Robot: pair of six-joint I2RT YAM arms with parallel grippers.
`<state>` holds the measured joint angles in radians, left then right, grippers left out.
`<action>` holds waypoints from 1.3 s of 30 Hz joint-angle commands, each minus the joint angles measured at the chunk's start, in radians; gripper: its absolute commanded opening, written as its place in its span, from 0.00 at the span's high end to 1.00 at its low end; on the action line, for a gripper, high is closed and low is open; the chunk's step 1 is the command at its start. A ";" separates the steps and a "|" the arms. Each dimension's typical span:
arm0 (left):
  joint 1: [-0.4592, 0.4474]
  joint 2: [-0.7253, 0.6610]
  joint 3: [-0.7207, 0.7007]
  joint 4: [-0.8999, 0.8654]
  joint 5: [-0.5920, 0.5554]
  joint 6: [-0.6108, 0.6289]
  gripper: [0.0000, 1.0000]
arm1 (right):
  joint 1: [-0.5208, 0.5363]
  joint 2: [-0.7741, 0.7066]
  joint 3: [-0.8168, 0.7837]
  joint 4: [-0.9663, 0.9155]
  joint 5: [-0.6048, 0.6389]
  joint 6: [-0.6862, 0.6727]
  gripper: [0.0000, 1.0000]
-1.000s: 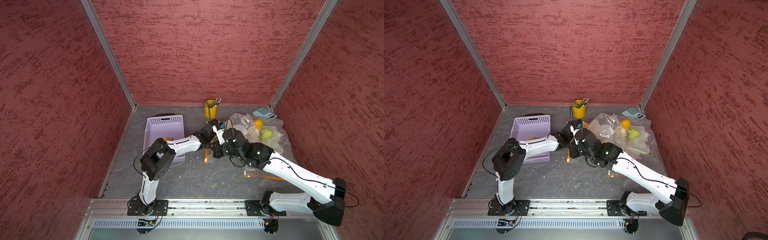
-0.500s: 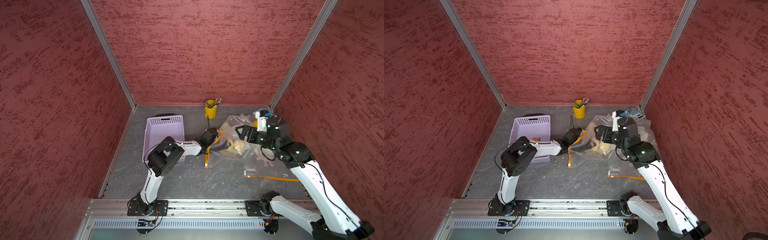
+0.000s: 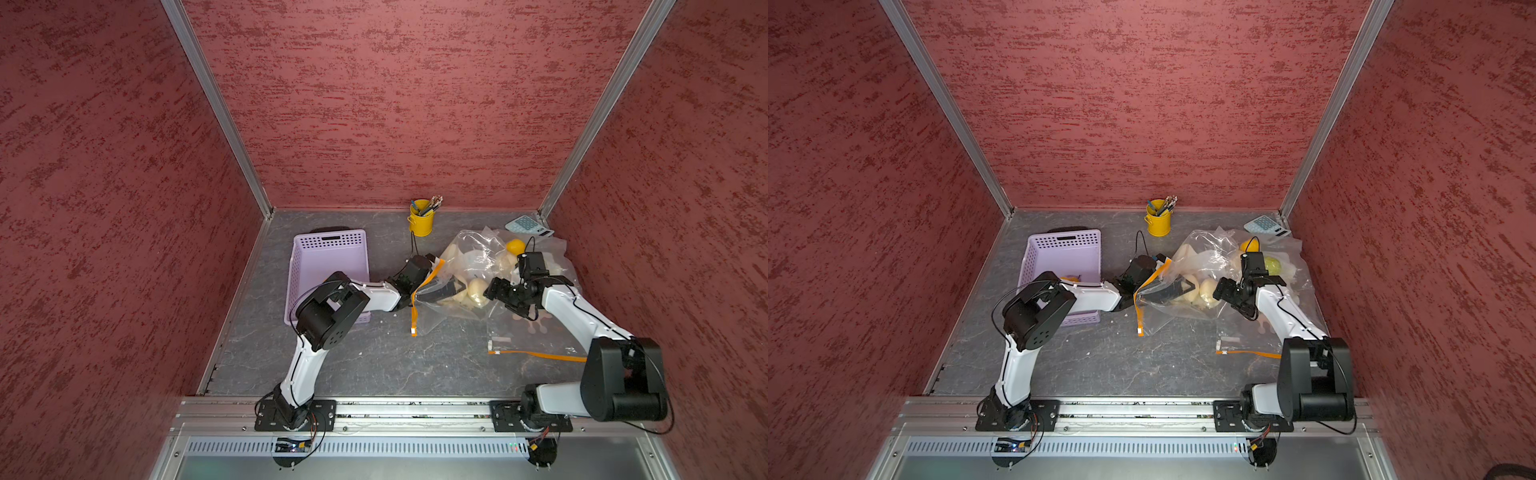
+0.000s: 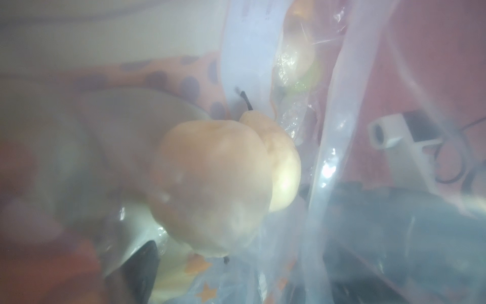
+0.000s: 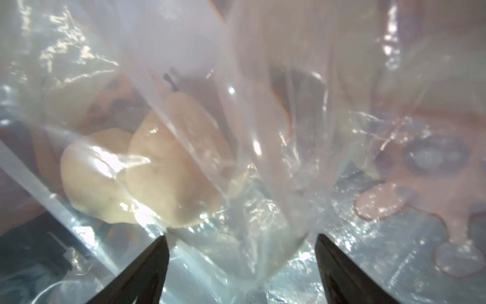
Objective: Open the zip-top bag and take out the pear
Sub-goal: Pick up the pear from the zipper food storage bag.
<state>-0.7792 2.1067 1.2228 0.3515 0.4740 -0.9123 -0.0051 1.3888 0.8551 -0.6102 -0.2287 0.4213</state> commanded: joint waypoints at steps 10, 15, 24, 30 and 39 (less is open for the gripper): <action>0.005 0.050 0.002 0.029 0.050 -0.023 0.01 | 0.088 0.103 0.046 0.220 -0.099 0.032 1.00; 0.009 0.055 0.011 -0.002 0.036 -0.021 0.02 | 0.164 0.003 0.099 0.123 -0.060 0.039 1.00; 0.005 0.060 0.112 -0.246 -0.109 0.018 0.10 | 0.196 -0.069 0.072 0.069 -0.070 0.045 1.00; 0.003 0.085 0.186 -0.392 -0.210 0.050 0.21 | 0.255 -0.101 0.035 0.095 -0.077 0.054 1.00; 0.001 0.096 0.198 -0.399 -0.240 0.083 0.28 | 0.318 -0.193 0.028 0.055 -0.061 0.050 1.00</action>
<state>-0.7757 2.1735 1.4429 -0.0006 0.2783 -0.8589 0.3031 1.2331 0.8711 -0.5304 -0.2913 0.4721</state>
